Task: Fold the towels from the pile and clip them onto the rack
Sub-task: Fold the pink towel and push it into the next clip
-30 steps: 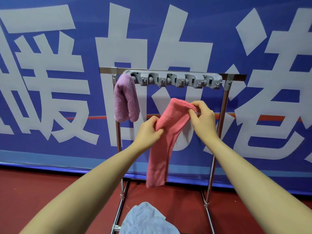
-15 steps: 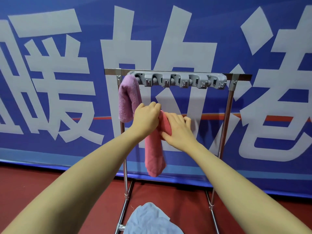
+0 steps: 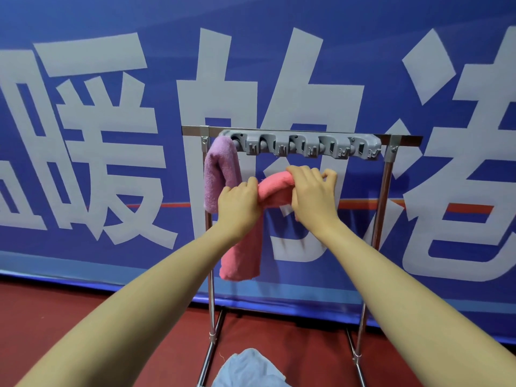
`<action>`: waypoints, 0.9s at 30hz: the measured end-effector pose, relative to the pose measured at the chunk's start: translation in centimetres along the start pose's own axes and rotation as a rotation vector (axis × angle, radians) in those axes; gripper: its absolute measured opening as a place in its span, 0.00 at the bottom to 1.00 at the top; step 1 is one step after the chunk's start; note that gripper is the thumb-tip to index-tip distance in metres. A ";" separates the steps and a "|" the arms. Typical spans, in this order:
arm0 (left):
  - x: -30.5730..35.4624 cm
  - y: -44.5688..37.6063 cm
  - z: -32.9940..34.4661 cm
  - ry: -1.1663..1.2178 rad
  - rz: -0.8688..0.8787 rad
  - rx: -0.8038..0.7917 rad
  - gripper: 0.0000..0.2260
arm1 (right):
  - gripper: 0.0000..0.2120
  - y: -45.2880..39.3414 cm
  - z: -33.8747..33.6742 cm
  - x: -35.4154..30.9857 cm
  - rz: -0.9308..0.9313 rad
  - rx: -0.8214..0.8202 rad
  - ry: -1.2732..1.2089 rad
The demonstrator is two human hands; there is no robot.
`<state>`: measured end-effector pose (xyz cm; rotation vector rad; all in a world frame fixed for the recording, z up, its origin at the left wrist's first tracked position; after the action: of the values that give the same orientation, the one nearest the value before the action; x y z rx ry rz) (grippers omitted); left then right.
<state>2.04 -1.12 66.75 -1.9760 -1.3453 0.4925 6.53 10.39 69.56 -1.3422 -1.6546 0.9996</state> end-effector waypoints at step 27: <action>2.9 -3.6 -4.5 -0.048 0.339 0.187 0.12 | 0.18 -1.2 1.3 0.1 0.017 -0.003 -0.111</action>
<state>3.69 0.86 72.59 -2.0510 -0.9531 0.7975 4.87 10.23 70.16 -1.3259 -1.7291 1.0996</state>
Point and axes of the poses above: each hand's wrist, its own y-axis away from the middle knuckle, its own z-axis out of the palm, x = y × z, the point moved 10 cm from there along -y, towards the middle knuckle, and after that the axes turned 2 degrees about x, right-handed, at the moved point
